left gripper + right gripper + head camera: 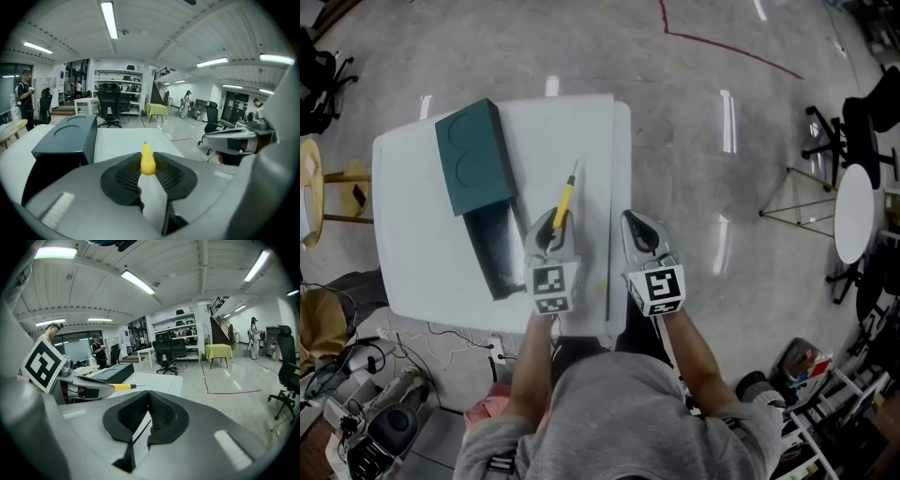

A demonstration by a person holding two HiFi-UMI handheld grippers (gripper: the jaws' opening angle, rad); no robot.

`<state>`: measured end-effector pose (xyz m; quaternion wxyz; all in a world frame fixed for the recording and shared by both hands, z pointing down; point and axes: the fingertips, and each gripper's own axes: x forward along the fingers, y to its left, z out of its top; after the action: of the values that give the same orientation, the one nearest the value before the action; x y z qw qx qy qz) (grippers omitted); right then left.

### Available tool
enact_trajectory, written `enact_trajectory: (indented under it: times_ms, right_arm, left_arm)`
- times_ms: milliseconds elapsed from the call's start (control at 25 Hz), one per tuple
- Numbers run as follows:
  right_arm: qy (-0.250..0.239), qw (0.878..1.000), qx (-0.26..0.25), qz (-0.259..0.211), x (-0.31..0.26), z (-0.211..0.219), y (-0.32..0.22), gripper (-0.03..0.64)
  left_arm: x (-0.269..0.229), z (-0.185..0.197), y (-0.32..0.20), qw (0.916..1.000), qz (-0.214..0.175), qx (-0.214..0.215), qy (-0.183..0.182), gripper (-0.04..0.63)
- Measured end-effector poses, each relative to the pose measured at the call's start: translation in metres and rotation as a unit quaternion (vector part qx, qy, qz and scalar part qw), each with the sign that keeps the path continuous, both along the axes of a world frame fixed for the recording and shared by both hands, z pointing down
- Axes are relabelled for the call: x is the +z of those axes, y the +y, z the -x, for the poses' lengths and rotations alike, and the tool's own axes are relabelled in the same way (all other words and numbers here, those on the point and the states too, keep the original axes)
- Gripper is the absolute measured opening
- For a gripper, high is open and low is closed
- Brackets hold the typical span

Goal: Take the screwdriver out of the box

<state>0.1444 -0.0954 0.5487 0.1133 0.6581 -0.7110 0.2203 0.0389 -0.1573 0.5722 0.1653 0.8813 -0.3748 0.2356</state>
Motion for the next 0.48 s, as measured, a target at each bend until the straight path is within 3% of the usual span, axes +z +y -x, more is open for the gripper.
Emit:
enact_trajectory:
  times_ms: [480]
  right_arm:
    - [-0.009,1.0,0.011,0.019,0.025,-0.022,0.005,0.003]
  left_arm:
    - [0.037,-0.012,-0.006,0.9997,0.016,-0.007,-0.019,0.087]
